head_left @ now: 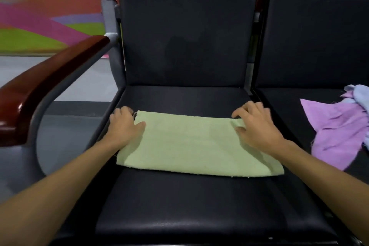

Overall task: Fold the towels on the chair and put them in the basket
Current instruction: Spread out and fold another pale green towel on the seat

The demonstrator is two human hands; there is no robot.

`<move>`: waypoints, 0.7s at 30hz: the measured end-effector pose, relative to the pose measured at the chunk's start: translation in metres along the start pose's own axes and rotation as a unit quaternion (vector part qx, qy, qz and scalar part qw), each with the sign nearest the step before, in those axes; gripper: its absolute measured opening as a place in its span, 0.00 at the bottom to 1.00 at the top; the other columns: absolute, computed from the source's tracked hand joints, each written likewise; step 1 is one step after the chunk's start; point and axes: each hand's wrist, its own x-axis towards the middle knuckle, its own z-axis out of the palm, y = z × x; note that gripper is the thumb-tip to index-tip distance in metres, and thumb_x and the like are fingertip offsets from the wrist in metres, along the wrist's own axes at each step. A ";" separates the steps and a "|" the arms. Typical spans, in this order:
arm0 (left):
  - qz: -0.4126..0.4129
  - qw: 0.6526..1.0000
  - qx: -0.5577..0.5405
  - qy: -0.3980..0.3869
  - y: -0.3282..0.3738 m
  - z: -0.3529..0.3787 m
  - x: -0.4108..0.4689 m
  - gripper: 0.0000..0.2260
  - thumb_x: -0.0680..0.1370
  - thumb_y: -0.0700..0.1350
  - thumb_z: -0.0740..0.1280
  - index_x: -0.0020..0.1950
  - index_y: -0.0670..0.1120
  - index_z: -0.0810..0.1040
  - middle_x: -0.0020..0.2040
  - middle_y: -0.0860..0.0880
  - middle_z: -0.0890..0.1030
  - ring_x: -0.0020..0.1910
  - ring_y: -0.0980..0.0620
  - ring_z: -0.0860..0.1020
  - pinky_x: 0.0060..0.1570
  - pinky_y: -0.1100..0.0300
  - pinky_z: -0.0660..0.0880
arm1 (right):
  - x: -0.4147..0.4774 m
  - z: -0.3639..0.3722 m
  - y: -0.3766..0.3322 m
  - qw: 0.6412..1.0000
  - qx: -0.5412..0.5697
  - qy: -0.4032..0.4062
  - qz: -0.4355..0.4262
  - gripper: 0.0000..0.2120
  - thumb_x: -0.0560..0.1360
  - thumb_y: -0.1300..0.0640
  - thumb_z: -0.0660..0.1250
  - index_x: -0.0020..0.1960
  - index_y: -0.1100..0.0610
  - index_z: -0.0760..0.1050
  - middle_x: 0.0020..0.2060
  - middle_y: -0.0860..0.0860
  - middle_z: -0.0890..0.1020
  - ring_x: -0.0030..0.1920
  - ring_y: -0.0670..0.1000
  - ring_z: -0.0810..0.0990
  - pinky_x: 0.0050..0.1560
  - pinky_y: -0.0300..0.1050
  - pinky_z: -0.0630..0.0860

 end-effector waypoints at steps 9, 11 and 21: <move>-0.051 0.984 0.107 -0.136 -0.001 -0.017 -0.048 0.13 0.80 0.51 0.60 0.57 0.42 0.73 0.61 0.42 0.72 0.61 0.44 0.70 0.52 0.55 0.69 | -0.041 -0.014 -0.038 0.966 0.158 -0.201 -0.029 0.20 0.78 0.47 0.65 0.69 0.46 0.69 0.64 0.44 0.67 0.69 0.46 0.60 0.72 0.47 0.58; -0.084 0.985 -0.027 -0.151 -0.006 -0.029 -0.055 0.07 0.78 0.46 0.64 0.47 0.42 0.75 0.51 0.44 0.78 0.48 0.47 0.77 0.41 0.58 0.72 | -0.052 -0.020 -0.043 0.963 0.168 -0.209 -0.037 0.21 0.76 0.47 0.67 0.68 0.45 0.70 0.64 0.42 0.67 0.69 0.45 0.60 0.72 0.47 0.58; -0.196 0.795 -0.547 -0.174 0.022 -0.060 -0.091 0.14 0.77 0.45 0.70 0.58 0.38 0.77 0.50 0.40 0.82 0.41 0.46 0.82 0.39 0.54 0.82 | -0.067 -0.029 -0.055 0.946 0.242 -0.208 -0.057 0.15 0.74 0.48 0.71 0.60 0.46 0.77 0.58 0.43 0.75 0.59 0.42 0.73 0.62 0.41 0.71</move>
